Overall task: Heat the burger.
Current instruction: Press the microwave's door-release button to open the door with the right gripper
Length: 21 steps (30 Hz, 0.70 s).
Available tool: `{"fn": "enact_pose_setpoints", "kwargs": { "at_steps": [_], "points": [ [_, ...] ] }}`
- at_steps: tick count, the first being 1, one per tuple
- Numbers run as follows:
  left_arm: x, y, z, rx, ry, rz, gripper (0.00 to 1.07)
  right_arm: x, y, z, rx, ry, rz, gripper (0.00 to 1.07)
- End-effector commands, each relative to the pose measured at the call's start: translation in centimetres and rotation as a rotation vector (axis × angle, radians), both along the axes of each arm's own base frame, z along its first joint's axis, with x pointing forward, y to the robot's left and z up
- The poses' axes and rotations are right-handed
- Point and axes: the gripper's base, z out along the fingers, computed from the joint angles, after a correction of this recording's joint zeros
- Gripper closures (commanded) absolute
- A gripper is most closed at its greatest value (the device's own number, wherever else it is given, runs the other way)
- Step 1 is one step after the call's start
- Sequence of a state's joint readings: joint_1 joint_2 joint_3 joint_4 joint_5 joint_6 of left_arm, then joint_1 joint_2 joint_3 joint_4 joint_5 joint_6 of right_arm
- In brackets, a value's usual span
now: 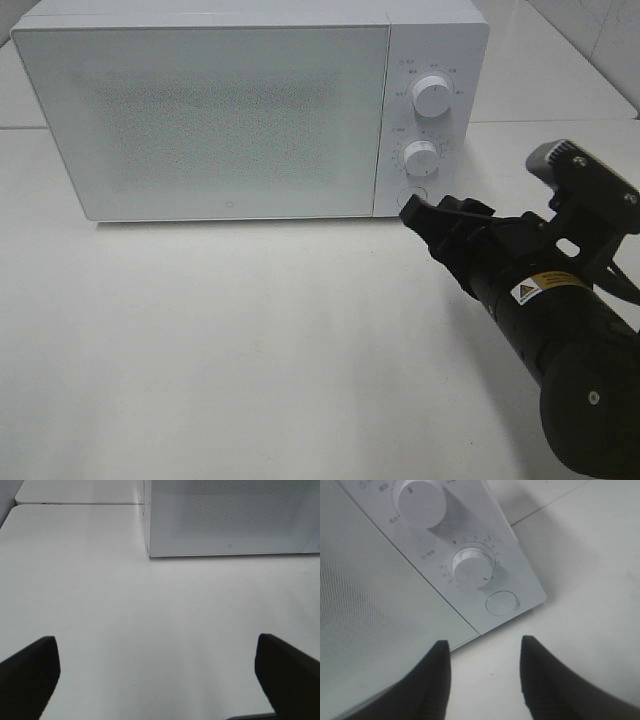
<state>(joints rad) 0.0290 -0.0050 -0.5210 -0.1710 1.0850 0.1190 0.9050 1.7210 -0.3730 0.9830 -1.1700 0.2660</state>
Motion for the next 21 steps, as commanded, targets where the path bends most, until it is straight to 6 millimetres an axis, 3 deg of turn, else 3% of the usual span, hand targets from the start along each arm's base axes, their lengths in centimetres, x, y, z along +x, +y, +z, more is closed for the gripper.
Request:
{"fn": "enact_pose_setpoints", "kwargs": {
  "at_steps": [1, 4, 7, 9, 15, 21],
  "points": [
    [-0.22, -0.04, 0.03, -0.01, -0.027, 0.001, 0.09, 0.0, 0.38, -0.1, 0.182, 0.019, -0.043, 0.74],
    [-0.22, -0.04, 0.03, -0.01, -0.027, 0.001, 0.09, -0.06, 0.43, -0.26, 0.457, 0.05, -0.134, 0.93],
    [-0.22, -0.04, 0.03, -0.01, -0.027, 0.001, 0.09, -0.06, 0.43, -0.26, 0.504, 0.052, -0.15, 0.96],
    [-0.22, -0.04, 0.03, -0.01, -0.027, 0.001, 0.09, -0.06, 0.43, -0.26, 0.635, 0.057, -0.195, 1.04],
    [-0.22, -0.04, 0.03, -0.01, -0.027, 0.001, 0.09, -0.06, 0.43, -0.26, 0.893, 0.066, -0.284, 1.07],
    [-0.22, -0.04, 0.03, -0.01, -0.027, 0.001, 0.09, -0.02, 0.24, -0.31, 0.902, 0.064, -0.305, 1.07]
  ]
}}
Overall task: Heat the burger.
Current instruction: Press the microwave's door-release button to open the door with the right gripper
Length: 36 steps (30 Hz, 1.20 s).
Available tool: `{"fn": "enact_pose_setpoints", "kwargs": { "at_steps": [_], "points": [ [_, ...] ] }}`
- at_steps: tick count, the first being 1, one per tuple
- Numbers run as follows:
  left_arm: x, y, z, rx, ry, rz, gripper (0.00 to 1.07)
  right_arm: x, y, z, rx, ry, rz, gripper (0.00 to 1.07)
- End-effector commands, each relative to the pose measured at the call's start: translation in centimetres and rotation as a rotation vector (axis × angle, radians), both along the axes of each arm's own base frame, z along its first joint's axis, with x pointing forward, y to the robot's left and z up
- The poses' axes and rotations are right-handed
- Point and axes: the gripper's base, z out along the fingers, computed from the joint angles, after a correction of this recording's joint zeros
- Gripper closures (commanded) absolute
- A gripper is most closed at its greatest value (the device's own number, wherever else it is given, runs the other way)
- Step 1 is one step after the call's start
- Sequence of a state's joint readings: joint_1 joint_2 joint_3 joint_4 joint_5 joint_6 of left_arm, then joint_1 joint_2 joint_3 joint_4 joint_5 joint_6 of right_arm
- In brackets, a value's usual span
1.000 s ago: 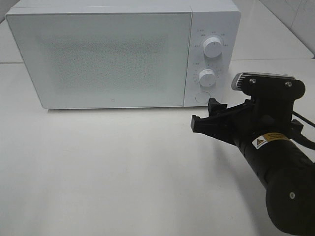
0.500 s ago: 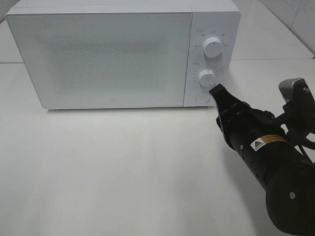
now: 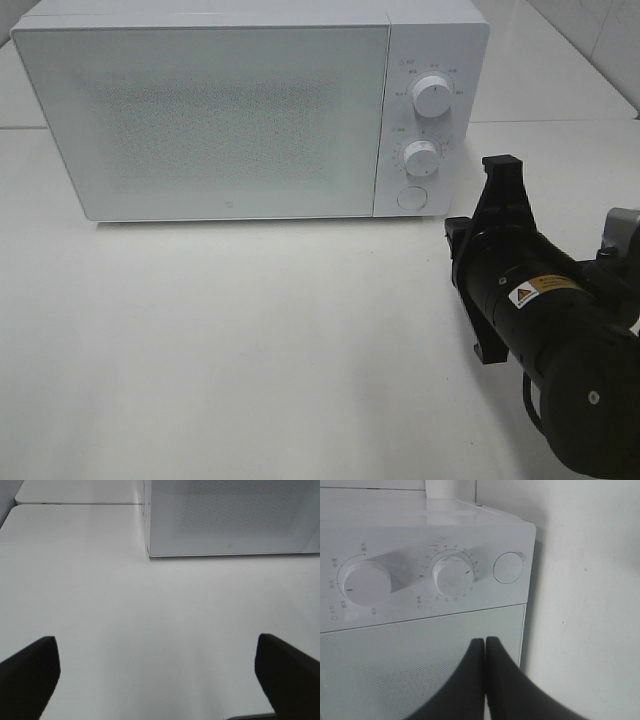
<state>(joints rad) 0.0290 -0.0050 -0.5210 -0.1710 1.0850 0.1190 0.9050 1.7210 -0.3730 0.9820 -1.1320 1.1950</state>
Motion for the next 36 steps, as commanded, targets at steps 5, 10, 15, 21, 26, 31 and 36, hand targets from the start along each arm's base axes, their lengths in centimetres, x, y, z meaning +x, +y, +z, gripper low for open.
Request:
{"fn": "enact_pose_setpoints", "kwargs": {
  "at_steps": [5, 10, 15, 21, 26, 31, 36],
  "points": [
    [-0.2, 0.0, 0.0, -0.01, -0.027, 0.001, 0.09, 0.4, 0.4, -1.3, 0.02, 0.03, -0.037, 1.07],
    [-0.2, 0.0, 0.0, -0.01, -0.027, 0.001, 0.09, 1.2, 1.1, -2.1, 0.052, 0.039, -0.04, 1.07],
    [-0.2, 0.0, 0.0, -0.01, -0.027, 0.001, 0.09, 3.1, 1.6, -2.6, 0.097, 0.026, -0.026, 1.07],
    [-0.2, 0.0, 0.0, -0.01, -0.027, 0.001, 0.09, 5.2, 1.9, -3.1, 0.113, 0.037, -0.035, 1.07],
    [-0.2, 0.0, 0.0, -0.01, -0.027, 0.001, 0.09, 6.9, 1.9, -3.4, 0.121, 0.021, -0.034, 1.07],
    [-0.2, 0.0, 0.0, -0.01, -0.027, 0.001, 0.09, 8.2, 1.7, -3.7, 0.127, 0.027, -0.044, 1.07],
    [-0.2, 0.0, 0.0, -0.01, -0.027, 0.001, 0.09, 9.6, 1.6, -4.4, 0.139, 0.052, -0.058, 1.07]
  ]
}}
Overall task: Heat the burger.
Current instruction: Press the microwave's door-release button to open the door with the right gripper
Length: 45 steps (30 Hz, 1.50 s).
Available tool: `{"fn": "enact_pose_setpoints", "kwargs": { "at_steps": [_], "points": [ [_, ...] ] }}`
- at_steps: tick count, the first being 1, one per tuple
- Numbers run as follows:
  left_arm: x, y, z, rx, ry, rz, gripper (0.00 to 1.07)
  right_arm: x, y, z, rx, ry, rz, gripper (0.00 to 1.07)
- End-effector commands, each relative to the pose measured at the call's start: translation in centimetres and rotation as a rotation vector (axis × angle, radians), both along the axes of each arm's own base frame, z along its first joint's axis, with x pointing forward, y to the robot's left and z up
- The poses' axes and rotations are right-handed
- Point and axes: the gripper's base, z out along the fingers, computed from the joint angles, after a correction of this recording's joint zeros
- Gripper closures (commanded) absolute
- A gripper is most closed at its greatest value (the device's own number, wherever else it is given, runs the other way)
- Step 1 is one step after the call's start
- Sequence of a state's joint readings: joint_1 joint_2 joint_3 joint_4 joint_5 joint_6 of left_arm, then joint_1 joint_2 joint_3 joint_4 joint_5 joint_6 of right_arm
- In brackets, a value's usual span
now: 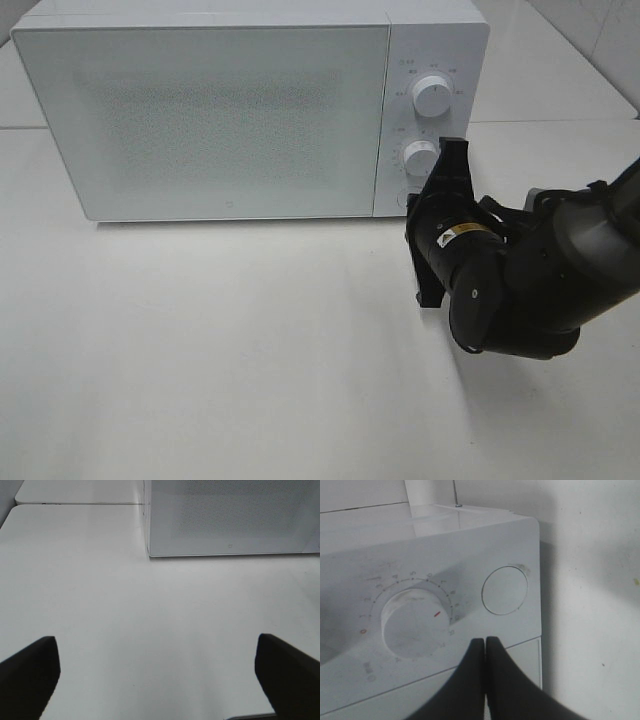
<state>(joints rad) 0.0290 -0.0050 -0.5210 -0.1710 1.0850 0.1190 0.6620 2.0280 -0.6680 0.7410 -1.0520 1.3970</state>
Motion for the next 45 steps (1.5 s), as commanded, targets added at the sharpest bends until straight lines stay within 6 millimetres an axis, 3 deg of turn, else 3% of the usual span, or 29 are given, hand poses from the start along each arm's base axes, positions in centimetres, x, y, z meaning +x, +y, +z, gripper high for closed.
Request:
{"fn": "enact_pose_setpoints", "kwargs": {
  "at_steps": [1, 17, 31, 45],
  "points": [
    [-0.2, 0.0, 0.0, -0.01, -0.027, 0.001, 0.09, 0.7, 0.1, -0.3, 0.006, 0.009, 0.011, 1.07],
    [-0.2, 0.0, 0.0, -0.01, -0.027, 0.001, 0.09, 3.9, -0.1, -2.5, 0.018, 0.044, -0.035, 1.07],
    [-0.2, 0.0, 0.0, -0.01, -0.027, 0.001, 0.09, 5.1, -0.2, -3.2, -0.003, 0.033, -0.062, 1.07],
    [-0.2, 0.0, 0.0, -0.01, -0.027, 0.001, 0.09, 6.6, 0.1, -1.7, 0.004, -0.074, -0.095, 1.07]
  ]
}}
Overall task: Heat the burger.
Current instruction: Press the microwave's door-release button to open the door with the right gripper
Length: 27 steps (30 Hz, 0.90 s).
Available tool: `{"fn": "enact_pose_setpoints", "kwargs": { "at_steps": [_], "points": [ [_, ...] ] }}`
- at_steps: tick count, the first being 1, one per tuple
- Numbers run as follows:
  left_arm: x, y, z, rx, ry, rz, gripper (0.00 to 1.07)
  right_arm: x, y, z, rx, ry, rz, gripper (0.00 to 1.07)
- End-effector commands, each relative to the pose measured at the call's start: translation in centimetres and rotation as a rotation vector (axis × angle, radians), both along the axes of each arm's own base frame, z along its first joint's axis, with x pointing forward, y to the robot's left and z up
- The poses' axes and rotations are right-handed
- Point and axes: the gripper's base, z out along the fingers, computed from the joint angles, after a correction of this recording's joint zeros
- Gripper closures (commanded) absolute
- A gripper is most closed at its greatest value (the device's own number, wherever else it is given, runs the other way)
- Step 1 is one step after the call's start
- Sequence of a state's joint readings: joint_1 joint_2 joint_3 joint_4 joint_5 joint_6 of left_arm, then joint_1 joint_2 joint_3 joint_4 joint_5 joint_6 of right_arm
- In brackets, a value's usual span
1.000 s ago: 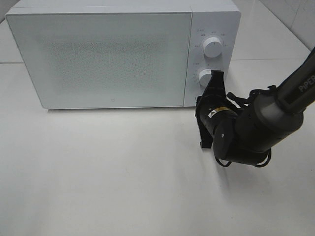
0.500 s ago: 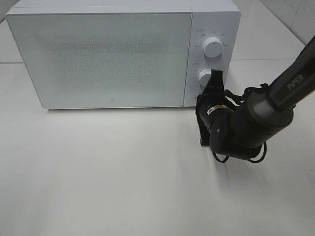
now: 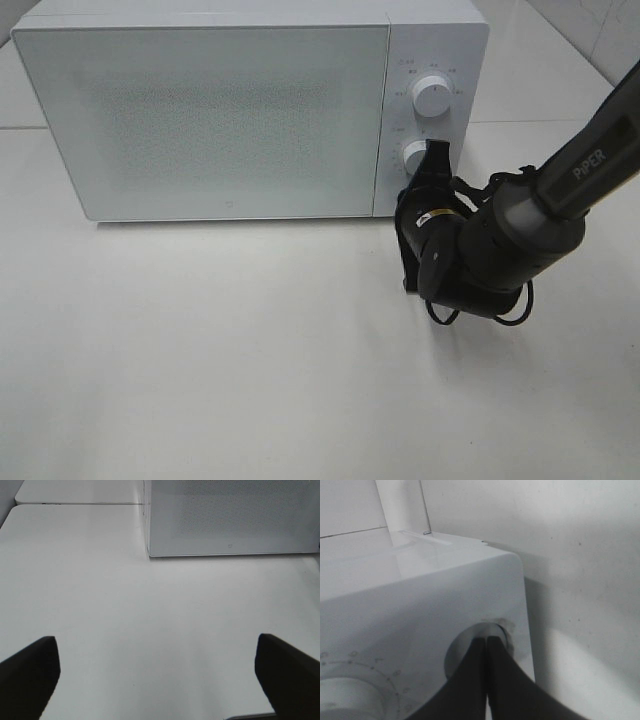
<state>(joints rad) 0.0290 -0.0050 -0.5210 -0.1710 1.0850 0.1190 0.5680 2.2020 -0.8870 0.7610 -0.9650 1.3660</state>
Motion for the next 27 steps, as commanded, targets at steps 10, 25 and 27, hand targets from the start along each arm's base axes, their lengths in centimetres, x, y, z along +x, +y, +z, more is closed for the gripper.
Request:
{"fn": "enact_pose_setpoints", "kwargs": {
  "at_steps": [10, 25, 27],
  "points": [
    [-0.2, 0.0, 0.0, -0.01, -0.027, 0.001, 0.09, 4.0, 0.0, 4.1, -0.038, -0.268, -0.086, 1.07],
    [-0.2, 0.0, 0.0, -0.01, -0.027, 0.001, 0.09, 4.9, 0.3, 4.8, -0.06, -0.292, -0.06, 1.07],
    [-0.2, 0.0, 0.0, -0.01, -0.027, 0.001, 0.09, 4.7, 0.2, 4.7, -0.065, -0.289, -0.054, 1.07]
  ]
}}
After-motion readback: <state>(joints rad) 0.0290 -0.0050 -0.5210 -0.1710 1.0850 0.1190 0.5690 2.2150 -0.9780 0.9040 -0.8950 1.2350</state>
